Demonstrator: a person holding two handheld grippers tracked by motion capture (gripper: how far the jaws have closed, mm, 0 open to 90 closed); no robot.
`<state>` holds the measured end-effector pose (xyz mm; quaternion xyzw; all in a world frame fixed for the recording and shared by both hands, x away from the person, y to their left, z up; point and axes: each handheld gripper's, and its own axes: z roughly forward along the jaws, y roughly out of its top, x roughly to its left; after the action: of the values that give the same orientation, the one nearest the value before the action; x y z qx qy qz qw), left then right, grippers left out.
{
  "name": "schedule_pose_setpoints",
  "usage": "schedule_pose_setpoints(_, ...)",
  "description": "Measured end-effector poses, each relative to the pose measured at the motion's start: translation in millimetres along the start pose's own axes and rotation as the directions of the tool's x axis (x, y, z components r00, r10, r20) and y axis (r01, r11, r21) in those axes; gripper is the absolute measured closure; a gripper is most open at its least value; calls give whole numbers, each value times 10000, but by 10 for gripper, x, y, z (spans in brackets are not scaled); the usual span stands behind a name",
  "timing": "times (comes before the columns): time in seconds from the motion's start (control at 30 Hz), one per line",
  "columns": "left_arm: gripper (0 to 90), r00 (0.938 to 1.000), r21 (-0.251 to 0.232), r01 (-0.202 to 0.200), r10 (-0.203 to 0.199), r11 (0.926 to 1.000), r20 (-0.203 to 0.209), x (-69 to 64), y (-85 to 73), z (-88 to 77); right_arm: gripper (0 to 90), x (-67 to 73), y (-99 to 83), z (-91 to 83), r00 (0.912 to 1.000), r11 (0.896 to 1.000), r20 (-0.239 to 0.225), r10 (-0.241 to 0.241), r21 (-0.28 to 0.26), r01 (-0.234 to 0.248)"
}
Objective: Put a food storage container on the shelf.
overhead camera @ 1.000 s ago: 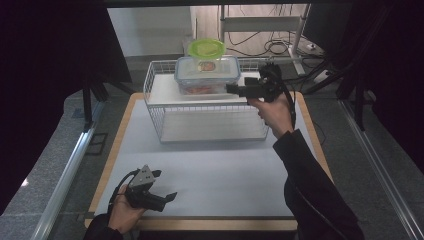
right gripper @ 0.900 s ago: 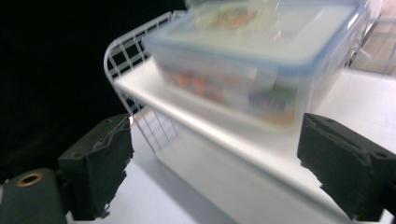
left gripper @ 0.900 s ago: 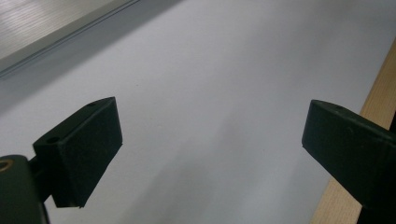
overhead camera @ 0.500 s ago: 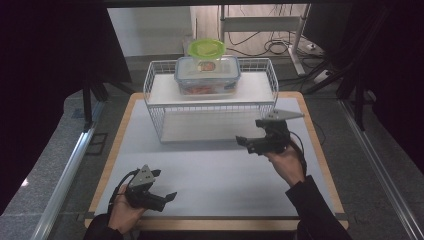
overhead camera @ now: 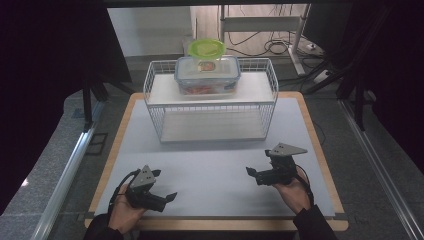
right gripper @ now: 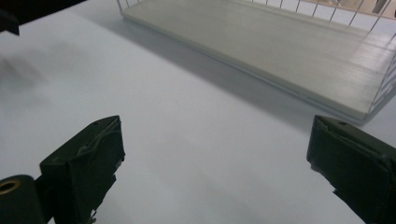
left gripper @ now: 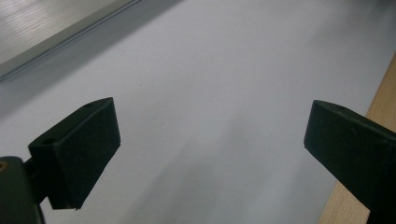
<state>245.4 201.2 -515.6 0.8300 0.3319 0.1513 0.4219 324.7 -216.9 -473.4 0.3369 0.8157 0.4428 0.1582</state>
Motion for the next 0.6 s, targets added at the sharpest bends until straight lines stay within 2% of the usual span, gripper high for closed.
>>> schedule_pose_setpoints(0.2, 35, 10000, 64, -69, 69, 10000, -20, -6, -1, 8, 39, 46, -135, -54, 9992, 9992, 215, -344, 221, 339)
schedule_pose_setpoints(0.6, 28, 9997, 347, -232, 235, 9991, -95, -14, -9, 44, 30, 19, -389, -83, 9980, 9918, 440, -464, 1208, 408)
